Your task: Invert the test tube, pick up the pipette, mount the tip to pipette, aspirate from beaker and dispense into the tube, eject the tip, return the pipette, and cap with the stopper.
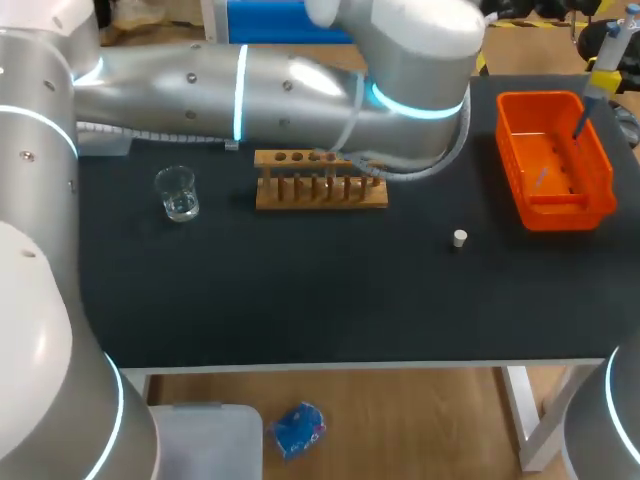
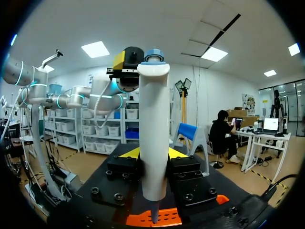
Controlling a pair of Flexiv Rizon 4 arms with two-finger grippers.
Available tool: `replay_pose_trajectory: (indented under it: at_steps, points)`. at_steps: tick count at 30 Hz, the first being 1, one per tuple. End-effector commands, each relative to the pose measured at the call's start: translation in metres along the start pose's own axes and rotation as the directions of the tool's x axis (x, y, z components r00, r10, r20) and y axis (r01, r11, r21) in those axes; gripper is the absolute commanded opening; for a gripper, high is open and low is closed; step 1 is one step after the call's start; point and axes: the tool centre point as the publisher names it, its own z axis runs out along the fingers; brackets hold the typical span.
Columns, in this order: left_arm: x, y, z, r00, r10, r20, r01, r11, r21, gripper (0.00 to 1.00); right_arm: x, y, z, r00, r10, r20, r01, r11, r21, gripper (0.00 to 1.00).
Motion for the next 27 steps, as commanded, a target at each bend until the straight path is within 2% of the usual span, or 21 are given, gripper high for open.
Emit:
replay_pose_trajectory:
  at_steps: [1, 3, 6, 25, 27]
  points:
    - [0.019, 0.016, -0.054, 0.997, -0.02, 0.072, 0.011, 0.993, 0.122, 1.0, -0.001, 0.001, -0.001, 1.0, 0.001, -0.004, -0.001, 1.0, 0.002, 0.0]
    - [0.024, 0.019, -0.069, 0.995, -0.032, 0.092, 0.021, 0.992, 0.122, 1.0, -0.001, 0.001, -0.001, 1.0, 0.001, -0.004, -0.001, 1.0, 0.002, 0.0]
    - [0.032, 0.019, -0.082, 0.994, -0.038, 0.099, 0.03, 0.996, 0.079, 1.0, -0.001, 0.001, -0.001, 1.0, 0.001, -0.004, -0.001, 1.0, 0.002, 0.0]
    - [0.032, 0.019, -0.082, 0.994, -0.038, 0.099, 0.03, 0.996, 0.079, 1.0, -0.001, 0.001, -0.001, 1.0, 0.001, -0.004, -0.001, 1.0, 0.002, 0.0]
    - [0.032, 0.021, -0.097, 0.998, -0.02, 0.059, 0.014, 0.994, 0.107, 1.0, 0.002, 0.001, 0.002, 1.0, -0.003, -0.015, 0.003, 1.0, 0.006, 0.0]
